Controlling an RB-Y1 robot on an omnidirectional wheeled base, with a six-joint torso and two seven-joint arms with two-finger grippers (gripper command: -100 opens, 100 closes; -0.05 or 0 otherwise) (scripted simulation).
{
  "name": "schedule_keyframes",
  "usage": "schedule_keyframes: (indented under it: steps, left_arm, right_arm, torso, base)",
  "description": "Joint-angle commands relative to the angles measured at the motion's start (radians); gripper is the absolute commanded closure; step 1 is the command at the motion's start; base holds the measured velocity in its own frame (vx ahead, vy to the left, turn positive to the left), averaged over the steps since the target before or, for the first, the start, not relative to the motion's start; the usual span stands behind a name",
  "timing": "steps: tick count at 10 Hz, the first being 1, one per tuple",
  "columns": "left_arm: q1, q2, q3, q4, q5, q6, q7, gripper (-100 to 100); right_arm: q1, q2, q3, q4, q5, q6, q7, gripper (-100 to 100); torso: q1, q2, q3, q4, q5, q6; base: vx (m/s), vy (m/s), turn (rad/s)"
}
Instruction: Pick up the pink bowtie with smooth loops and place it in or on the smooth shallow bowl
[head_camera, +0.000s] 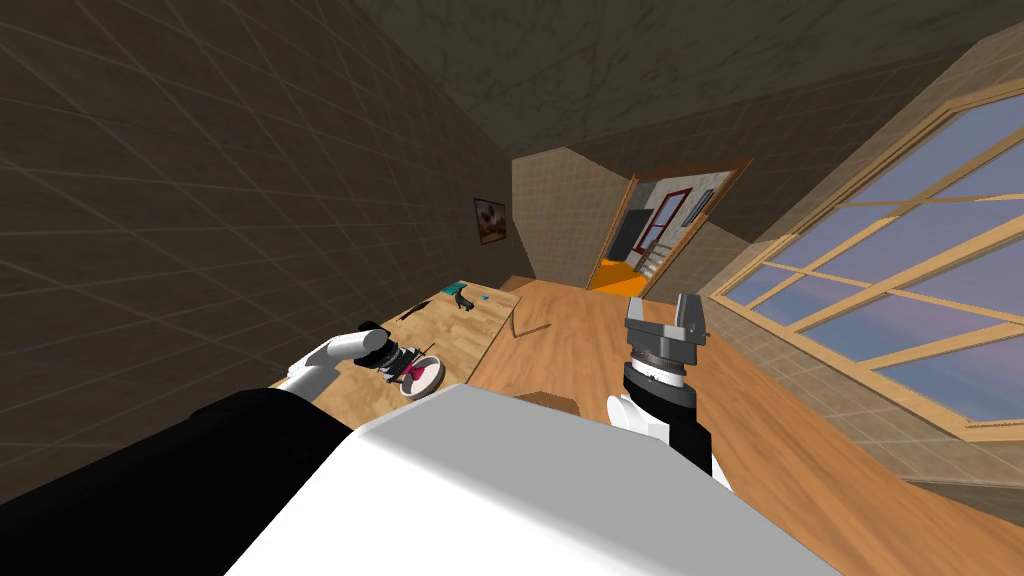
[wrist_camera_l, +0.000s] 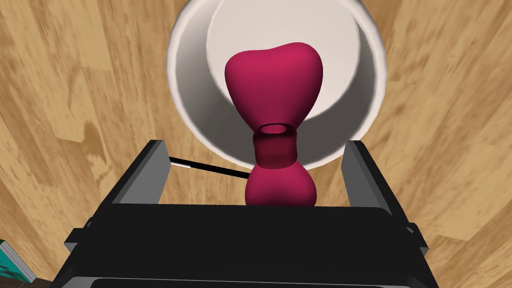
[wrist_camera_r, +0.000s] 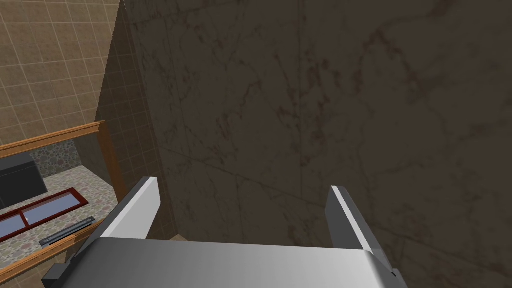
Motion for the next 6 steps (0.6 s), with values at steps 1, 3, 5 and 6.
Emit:
schedule_keyframes:
  steps: [1,3,5,6]
  left_arm:
    - [0.0,0.0,0.0,0.0,0.0,0.0,0.0,0]
    - [0.08,0.072,0.005,-0.053,0.073,-0.067,-0.003,-100]
    - [0.131,0.124,0.008,-0.08,0.123,-0.111,-0.005,-100]
    - [0.158,0.126,0.008,-0.08,0.13,-0.111,-0.005,-100]
  right_arm:
    - [0.0,0.0,0.0,0.0,0.0,0.0,0.0,0]
    - [0.0,0.0,0.0,0.0,0.0,0.0,0.0,0]
    - [0.0,0.0,0.0,0.0,0.0,0.0,0.0,0]
    - [0.0,0.0,0.0,0.0,0.0,0.0,0.0,0]
  torso:
    - [0.0,0.0,0.0,0.0,0.0,0.0]
    - [0.0,-0.002,-0.001,0.0,0.0,-0.001]
    - [0.0,-0.007,-0.004,-0.002,0.0,0.0]
    - [-0.001,-0.006,-0.004,-0.001,0.0,0.0]
  base:
    - [0.0,0.0,0.0]
    - [0.086,0.003,0.192]
    - [0.104,-0.004,0.09]
    - [0.069,-0.011,0.077]
